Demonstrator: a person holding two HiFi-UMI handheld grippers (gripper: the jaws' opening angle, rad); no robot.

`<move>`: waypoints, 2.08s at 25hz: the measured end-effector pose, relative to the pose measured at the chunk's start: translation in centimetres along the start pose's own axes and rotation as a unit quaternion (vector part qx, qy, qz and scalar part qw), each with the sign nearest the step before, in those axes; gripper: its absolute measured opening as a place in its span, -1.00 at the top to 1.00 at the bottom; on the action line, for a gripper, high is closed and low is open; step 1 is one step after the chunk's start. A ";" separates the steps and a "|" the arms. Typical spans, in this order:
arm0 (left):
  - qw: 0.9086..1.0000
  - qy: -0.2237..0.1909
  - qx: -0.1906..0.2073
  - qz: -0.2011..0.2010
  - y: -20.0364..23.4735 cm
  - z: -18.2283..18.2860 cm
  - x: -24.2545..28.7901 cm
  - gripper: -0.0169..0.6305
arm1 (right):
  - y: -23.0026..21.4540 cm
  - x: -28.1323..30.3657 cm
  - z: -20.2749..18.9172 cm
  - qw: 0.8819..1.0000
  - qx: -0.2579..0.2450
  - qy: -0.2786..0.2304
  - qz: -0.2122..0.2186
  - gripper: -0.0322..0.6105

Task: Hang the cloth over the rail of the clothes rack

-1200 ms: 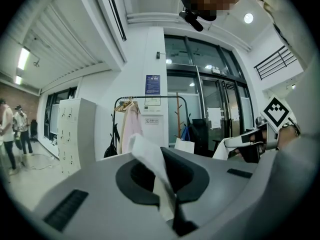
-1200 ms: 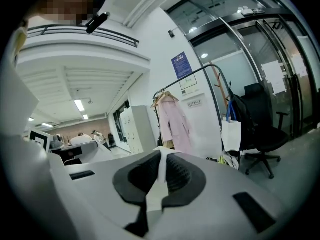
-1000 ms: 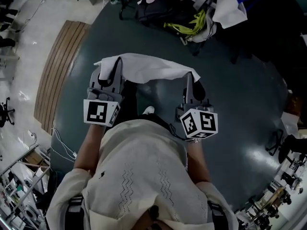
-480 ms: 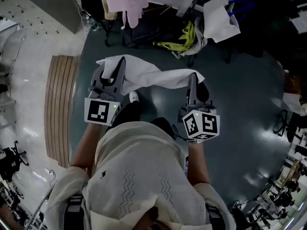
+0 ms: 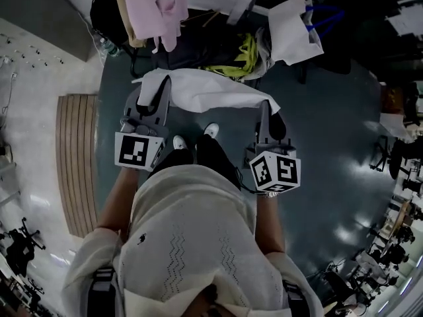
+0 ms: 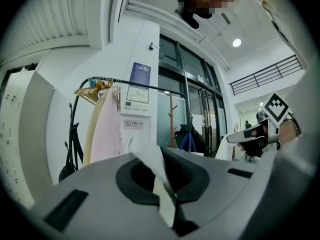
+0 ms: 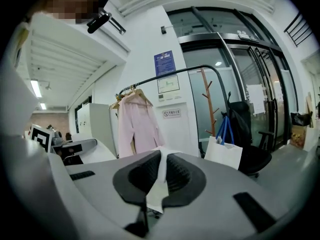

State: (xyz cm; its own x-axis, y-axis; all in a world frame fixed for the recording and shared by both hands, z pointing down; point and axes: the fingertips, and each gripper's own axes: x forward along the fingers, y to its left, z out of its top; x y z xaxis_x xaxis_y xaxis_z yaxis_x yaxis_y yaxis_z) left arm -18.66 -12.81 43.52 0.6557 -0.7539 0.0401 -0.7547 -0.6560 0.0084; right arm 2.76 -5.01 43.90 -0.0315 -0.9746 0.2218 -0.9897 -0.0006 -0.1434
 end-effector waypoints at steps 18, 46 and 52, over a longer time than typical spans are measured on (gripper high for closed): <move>0.998 0.017 0.039 0.050 3.9 0.5 19.0 0.90 | -12.1 18.9 4.3 0.999 0.005 -0.001 0.049 0.82; 0.984 -0.134 0.115 0.018 11.0 22.5 38.2 0.90 | -17.9 31.3 31.3 0.989 -0.045 -0.126 0.058 0.82; 0.961 -0.189 0.201 -0.017 10.6 31.4 38.4 0.90 | -16.4 29.8 40.0 0.976 -0.103 -0.178 0.076 0.82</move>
State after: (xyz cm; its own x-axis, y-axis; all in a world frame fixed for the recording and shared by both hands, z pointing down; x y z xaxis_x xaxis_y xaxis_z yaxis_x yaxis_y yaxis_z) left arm -0.88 -49.86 13.75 0.6982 -0.6402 -0.3204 -0.7134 -0.5845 -0.3865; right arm 23.67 -42.97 14.29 -0.1653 -0.9761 -0.1412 -0.9857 0.1588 0.0560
